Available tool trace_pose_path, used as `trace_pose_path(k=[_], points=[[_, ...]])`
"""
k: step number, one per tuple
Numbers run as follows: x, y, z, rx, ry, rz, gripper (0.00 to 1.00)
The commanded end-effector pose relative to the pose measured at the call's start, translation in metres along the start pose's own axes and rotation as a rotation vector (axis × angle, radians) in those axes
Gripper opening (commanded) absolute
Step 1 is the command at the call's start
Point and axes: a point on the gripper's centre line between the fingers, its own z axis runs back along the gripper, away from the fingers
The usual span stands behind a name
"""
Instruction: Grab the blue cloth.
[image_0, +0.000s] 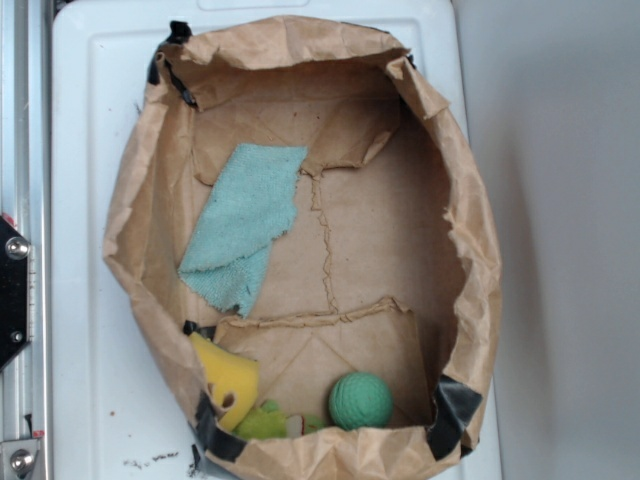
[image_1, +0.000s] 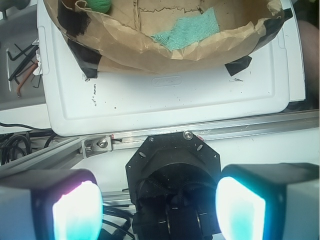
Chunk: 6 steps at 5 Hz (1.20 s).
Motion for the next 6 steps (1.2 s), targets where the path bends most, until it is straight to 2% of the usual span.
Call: trace_pose_path(k=[1,2,3,5,6], points=[[0.0,0.0,0.0,0.0,0.0,0.0,1.0],[0.033,0.001,-0.014,-0.01,-0.04,0.007,1.0],[0.055,0.004,-0.022,0.015,-0.087,0.026,1.0],[0.086,0.029,-0.05,0.079,-0.131,0.078,1.0],[0.107,0.038,-0.069,0.081,-0.163,0.057,1.0]])
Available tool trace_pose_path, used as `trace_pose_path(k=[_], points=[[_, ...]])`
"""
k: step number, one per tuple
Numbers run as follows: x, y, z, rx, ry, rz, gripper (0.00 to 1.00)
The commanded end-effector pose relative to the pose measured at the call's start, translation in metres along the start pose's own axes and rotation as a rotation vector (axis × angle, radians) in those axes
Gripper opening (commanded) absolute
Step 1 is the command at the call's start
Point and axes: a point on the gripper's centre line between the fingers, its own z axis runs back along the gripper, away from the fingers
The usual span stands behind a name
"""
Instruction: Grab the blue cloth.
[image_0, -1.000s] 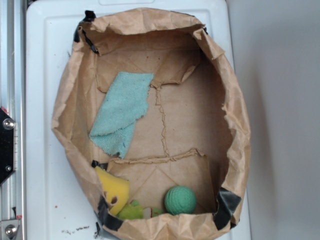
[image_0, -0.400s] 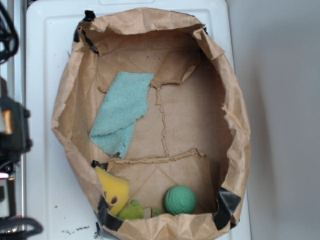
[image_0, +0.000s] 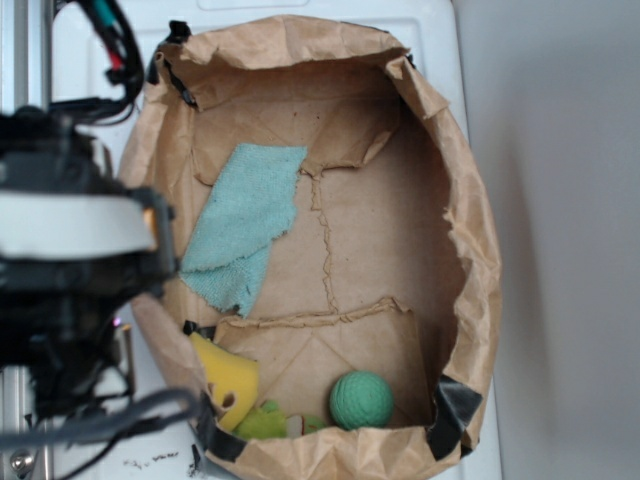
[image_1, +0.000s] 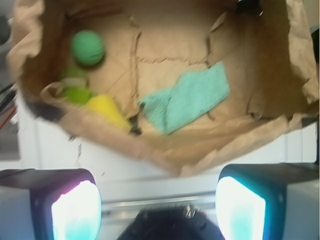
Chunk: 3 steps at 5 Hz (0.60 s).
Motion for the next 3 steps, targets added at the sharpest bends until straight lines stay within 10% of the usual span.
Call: trace_pose_path(k=[1,3], points=[[0.039,0.021,-0.034,0.042,-0.06,-0.004,1.0],[0.057,0.035,-0.081,0.07,0.019,0.062,1.0]])
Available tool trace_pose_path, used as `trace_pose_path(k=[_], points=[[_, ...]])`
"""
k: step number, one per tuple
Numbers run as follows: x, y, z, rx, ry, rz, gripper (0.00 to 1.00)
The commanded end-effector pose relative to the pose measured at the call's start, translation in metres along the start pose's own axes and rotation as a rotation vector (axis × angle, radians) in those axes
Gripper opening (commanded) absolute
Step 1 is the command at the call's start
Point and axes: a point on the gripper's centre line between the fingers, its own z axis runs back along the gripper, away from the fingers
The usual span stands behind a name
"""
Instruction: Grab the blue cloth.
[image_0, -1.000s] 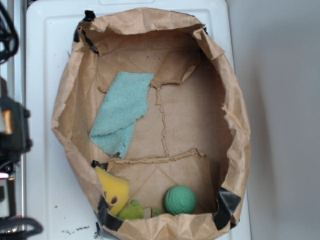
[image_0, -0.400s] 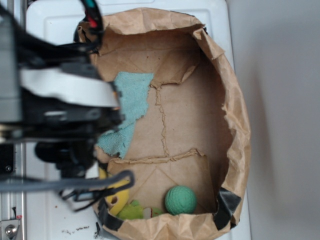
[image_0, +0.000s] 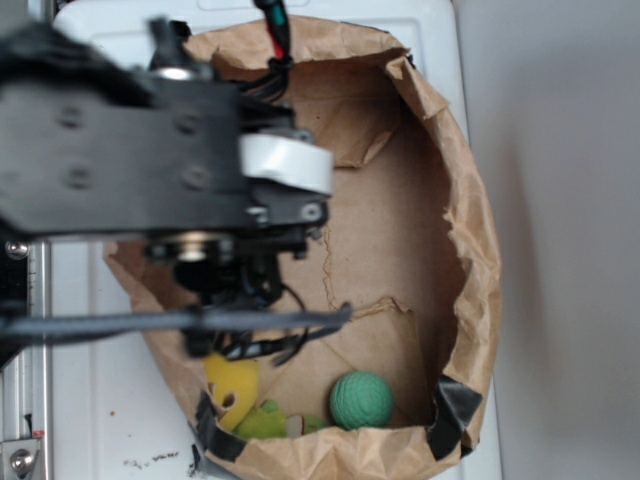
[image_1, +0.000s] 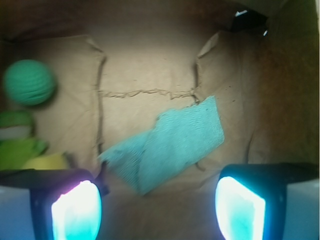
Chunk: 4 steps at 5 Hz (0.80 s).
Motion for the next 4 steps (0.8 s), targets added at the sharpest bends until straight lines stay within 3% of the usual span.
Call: trace_pose_path(k=[1,2,3,4], points=[[0.014,0.009,-0.038,-0.024,0.027,0.029,1.0],[0.01,0.0,-0.053,-0.059,0.048,0.004,1.0],[0.007,-0.021,-0.062,-0.14,0.071,-0.056,1.0],[0.006,-0.034,-0.077,-0.129,0.086,-0.085,1.0]])
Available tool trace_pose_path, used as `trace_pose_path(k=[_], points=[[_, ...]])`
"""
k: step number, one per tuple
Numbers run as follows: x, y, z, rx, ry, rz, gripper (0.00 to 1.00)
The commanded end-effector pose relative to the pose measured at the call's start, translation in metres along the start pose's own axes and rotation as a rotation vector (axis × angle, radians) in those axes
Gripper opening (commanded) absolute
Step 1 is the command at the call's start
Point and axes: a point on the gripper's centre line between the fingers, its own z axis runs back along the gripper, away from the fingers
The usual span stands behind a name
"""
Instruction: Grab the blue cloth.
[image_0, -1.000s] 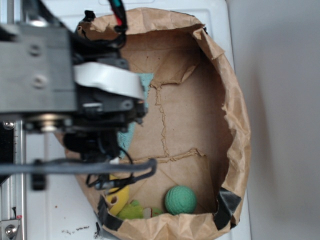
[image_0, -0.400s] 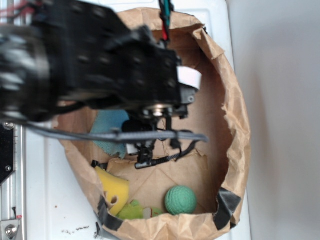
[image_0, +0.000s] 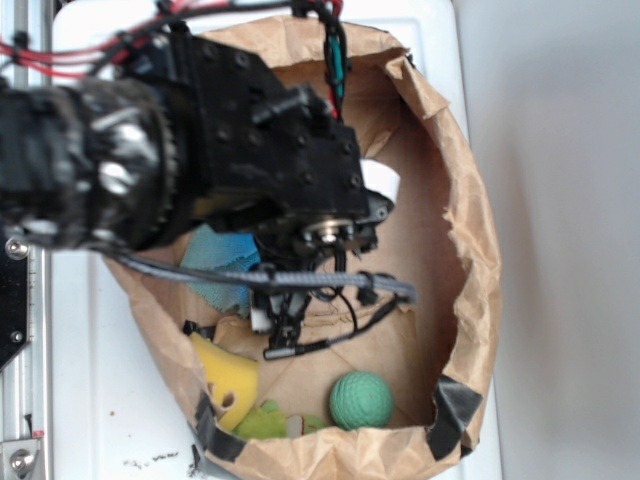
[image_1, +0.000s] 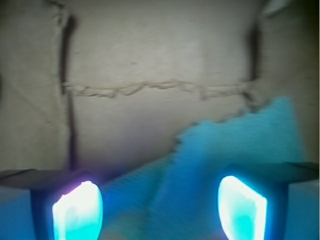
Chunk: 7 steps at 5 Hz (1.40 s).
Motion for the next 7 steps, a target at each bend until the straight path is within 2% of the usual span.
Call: trace_pose_path(k=[1,2,3,7], points=[[0.009,-0.01,-0.022,0.063,-0.01,-0.038,1.0],[0.011,-0.007,-0.031,0.112,-0.004,-0.039,1.0],[0.013,-0.004,-0.033,0.123,-0.005,-0.026,0.0],[0.016,-0.008,-0.015,0.121,-0.056,-0.113,0.0]])
